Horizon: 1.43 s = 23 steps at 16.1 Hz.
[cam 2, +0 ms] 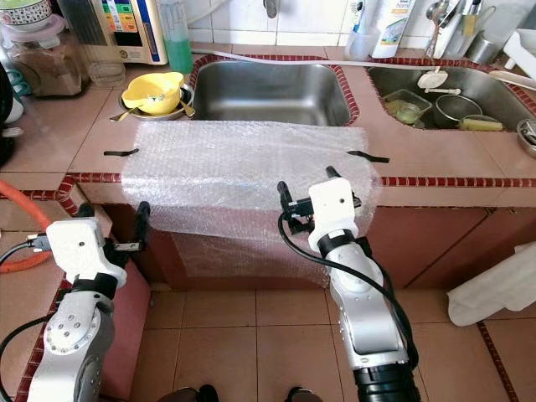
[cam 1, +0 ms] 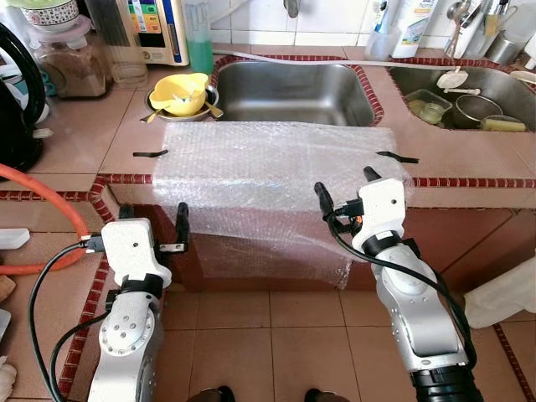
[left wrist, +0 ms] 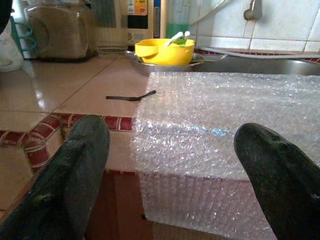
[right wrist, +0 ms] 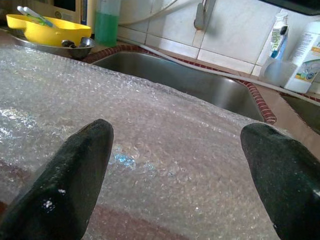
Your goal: Kitchen organization
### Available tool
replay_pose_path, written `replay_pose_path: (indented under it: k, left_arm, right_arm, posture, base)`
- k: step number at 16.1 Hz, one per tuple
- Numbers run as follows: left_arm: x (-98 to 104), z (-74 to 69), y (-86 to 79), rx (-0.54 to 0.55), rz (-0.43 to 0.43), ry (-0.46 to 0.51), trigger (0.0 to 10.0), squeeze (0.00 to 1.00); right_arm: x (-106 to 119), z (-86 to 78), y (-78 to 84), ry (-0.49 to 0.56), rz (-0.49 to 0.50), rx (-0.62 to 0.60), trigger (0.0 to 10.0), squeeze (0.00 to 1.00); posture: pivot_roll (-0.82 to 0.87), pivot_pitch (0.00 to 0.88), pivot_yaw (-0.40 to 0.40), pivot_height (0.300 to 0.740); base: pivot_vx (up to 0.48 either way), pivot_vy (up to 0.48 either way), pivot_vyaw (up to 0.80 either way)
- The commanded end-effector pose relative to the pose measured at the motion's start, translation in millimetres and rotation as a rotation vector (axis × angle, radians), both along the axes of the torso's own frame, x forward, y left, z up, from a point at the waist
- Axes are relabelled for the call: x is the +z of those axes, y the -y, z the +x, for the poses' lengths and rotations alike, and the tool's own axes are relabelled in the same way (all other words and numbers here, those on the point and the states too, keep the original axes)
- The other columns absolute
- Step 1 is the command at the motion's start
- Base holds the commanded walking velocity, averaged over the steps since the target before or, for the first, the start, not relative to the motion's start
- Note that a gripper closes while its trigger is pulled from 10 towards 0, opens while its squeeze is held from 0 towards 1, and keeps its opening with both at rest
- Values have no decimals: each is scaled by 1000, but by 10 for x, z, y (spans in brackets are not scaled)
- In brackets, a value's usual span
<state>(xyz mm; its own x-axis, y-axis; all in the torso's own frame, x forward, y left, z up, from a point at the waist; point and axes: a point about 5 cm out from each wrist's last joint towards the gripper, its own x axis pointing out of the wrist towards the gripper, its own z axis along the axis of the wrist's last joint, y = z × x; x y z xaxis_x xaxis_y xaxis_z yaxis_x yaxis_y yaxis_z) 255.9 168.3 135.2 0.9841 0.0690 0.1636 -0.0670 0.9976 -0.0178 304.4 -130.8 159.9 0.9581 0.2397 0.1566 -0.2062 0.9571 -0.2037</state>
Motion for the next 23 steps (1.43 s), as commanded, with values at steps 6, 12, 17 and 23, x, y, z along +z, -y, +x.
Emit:
replay_pose_path:
  k: [6,12,17,23]
  left_arm:
    - [65,54,131,-140,-2,16,10000,0]
    - [68,51,187,-195,-25,10,10000,0]
    - [48,25,219,-216,-33,0,10000,0]
    - [35,37,280,-251,-37,-5,10000,0]
  right_arm:
    - [6,-73,95,29,18,-75,10000,0]
    - [-12,-104,113,27,11,-89,10000,0]
    - [-12,-110,113,27,3,-85,10000,0]
    - [5,-105,128,35,-8,-90,10000,0]
  posture:
    - [-138,156,69,740]
    - [-142,169,80,740]
    - [-143,175,75,740]
    - [-157,173,74,740]
  base:
    - [86,0,0]
    - [341,0,0]
    - [339,0,0]
    - [340,0,0]
